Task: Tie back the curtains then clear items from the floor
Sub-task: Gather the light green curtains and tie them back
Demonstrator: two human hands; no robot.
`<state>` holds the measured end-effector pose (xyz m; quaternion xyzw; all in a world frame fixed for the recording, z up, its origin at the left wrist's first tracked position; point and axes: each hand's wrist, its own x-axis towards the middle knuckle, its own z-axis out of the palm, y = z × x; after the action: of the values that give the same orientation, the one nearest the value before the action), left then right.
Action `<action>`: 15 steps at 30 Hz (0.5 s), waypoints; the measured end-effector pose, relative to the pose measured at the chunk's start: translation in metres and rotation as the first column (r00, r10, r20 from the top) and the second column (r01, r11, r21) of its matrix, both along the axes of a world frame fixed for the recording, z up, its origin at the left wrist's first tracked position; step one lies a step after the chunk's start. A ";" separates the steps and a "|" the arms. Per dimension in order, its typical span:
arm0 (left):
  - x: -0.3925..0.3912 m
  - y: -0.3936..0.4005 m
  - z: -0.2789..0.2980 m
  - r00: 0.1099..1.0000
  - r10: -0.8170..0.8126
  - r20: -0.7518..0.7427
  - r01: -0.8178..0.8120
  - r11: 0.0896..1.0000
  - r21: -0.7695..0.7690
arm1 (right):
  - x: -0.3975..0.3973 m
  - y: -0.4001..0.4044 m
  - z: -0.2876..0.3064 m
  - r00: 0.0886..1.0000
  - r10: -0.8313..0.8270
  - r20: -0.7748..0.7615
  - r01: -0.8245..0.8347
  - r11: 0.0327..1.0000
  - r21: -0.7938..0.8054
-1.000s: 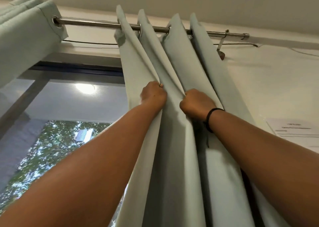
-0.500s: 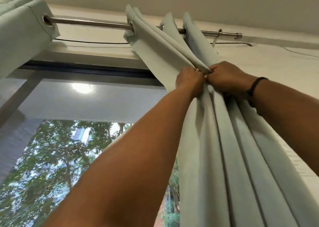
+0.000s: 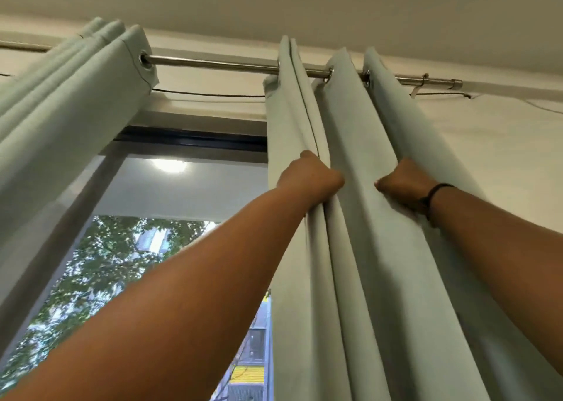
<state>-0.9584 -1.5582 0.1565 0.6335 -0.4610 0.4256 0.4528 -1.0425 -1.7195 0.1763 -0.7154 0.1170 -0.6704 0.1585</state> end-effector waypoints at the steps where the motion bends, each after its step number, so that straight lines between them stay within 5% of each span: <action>1: 0.003 0.011 -0.002 0.999 0.038 0.028 -0.038 0.999 0.004 | 0.008 0.010 0.002 0.999 -0.042 0.026 0.044 0.998 -0.042; 15: 0.061 0.109 -0.016 0.998 -0.034 0.047 0.038 0.995 -0.088 | 0.074 0.188 0.039 0.958 -0.285 -0.008 0.242 0.829 -0.505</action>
<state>-0.8972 -1.4492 0.1401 0.5945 -0.4632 0.4518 0.4775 -0.9688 -1.5315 0.2150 -0.7359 0.0441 -0.6629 -0.1307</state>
